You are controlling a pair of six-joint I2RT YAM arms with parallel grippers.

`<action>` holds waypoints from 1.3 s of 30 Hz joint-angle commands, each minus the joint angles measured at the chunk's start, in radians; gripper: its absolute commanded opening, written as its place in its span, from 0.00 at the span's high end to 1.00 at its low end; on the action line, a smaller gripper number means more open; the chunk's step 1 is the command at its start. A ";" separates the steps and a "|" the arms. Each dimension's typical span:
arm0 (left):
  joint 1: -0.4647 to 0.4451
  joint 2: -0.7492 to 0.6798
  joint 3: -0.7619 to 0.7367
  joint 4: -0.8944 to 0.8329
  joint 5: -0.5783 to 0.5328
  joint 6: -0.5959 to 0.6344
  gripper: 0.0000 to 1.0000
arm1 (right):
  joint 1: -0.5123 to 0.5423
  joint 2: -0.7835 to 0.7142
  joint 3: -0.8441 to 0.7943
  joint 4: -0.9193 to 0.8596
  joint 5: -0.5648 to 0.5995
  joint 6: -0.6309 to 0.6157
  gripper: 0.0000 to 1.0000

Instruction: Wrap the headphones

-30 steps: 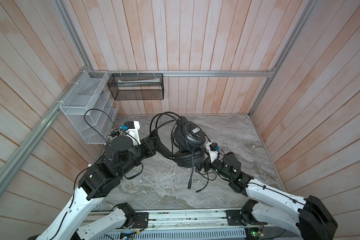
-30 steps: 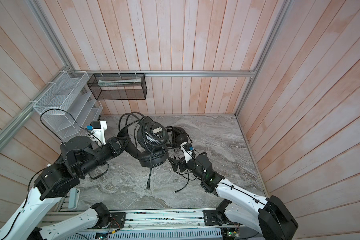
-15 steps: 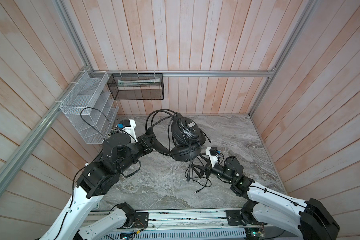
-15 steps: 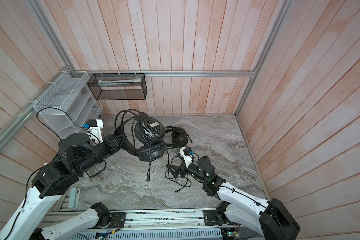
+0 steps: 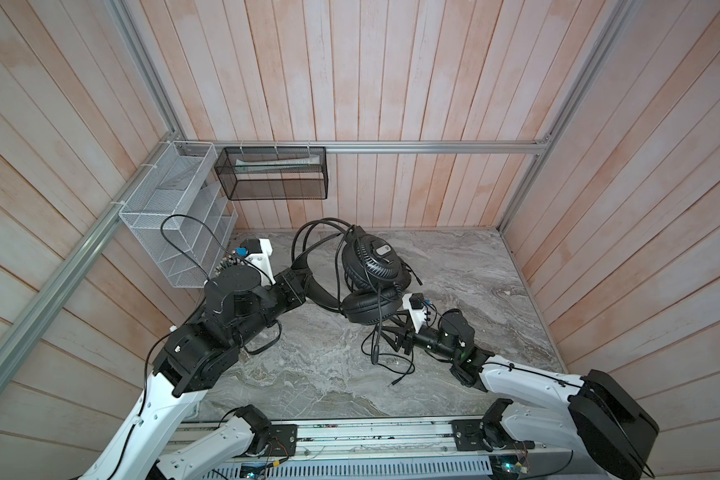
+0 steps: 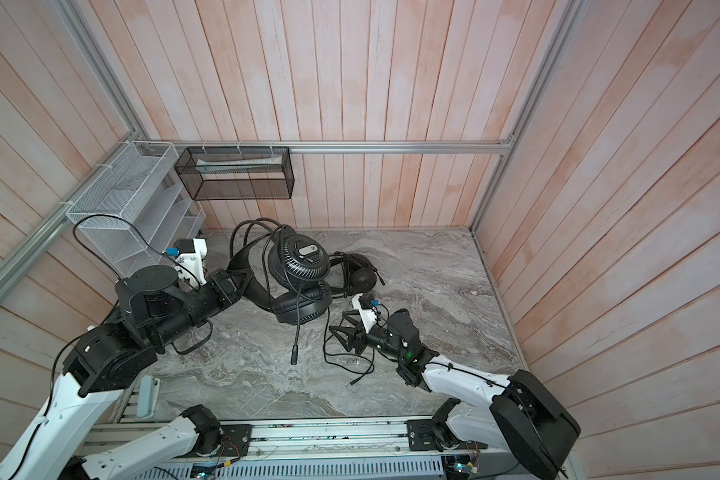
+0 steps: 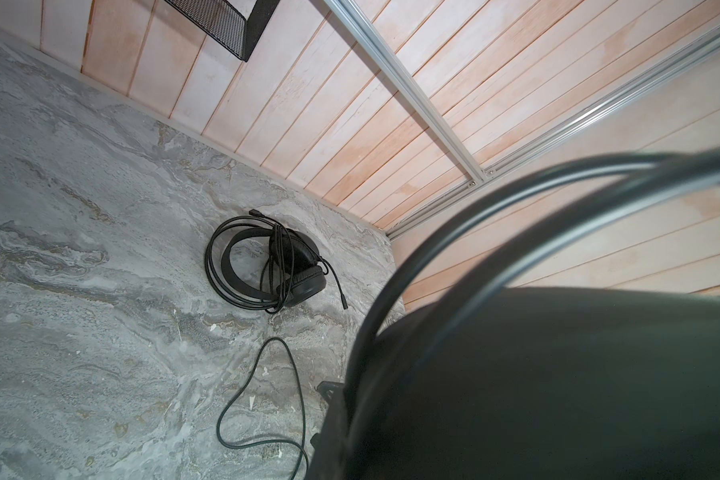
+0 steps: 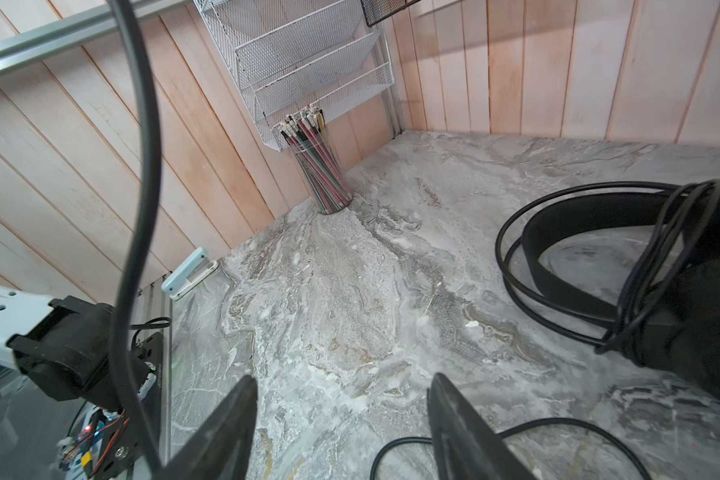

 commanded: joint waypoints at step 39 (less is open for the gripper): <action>0.062 0.022 -0.036 0.142 0.058 -0.071 1.00 | 0.217 0.265 -0.032 0.223 0.175 0.051 0.97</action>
